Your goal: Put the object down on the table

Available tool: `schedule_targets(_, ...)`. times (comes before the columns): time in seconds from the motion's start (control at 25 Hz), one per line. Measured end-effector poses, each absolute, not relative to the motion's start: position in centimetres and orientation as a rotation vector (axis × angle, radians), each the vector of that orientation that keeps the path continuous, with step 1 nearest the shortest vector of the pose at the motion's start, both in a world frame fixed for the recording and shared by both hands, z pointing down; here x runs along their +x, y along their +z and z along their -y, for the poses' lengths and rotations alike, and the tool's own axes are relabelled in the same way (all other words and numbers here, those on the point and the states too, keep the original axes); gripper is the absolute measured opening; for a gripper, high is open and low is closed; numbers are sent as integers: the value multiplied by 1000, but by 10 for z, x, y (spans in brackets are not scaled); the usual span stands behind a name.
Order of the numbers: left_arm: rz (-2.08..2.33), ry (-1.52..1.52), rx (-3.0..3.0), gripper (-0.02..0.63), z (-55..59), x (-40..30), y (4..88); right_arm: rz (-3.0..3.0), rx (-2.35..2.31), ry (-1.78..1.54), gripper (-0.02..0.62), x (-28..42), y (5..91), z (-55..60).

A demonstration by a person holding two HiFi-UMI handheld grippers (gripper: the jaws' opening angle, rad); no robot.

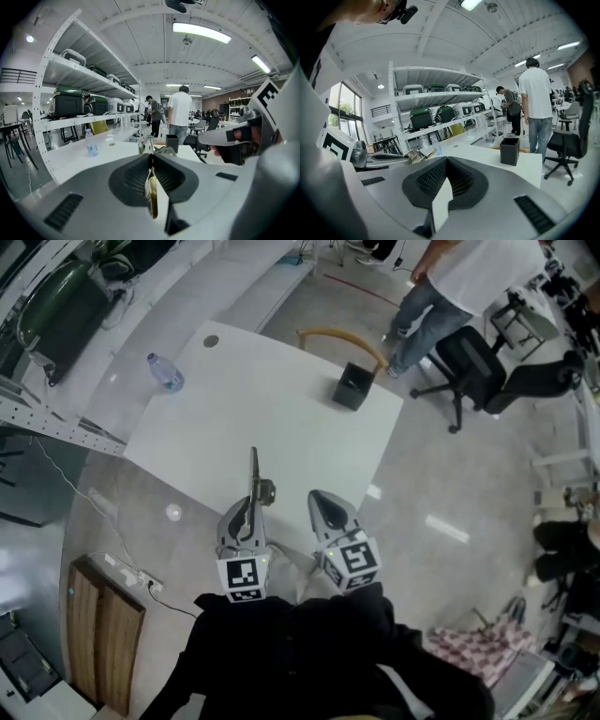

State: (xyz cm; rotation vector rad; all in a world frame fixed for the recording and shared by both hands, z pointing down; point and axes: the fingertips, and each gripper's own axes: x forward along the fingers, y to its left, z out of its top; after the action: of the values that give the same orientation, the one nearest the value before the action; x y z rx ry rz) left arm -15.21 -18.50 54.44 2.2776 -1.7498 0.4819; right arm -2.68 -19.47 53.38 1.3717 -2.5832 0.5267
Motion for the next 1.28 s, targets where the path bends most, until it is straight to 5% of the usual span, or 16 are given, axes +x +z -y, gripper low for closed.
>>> schedule_targets(1.28,1667,839,2273,32,214,-158,650,2501,1375,598,2,-20,590,220)
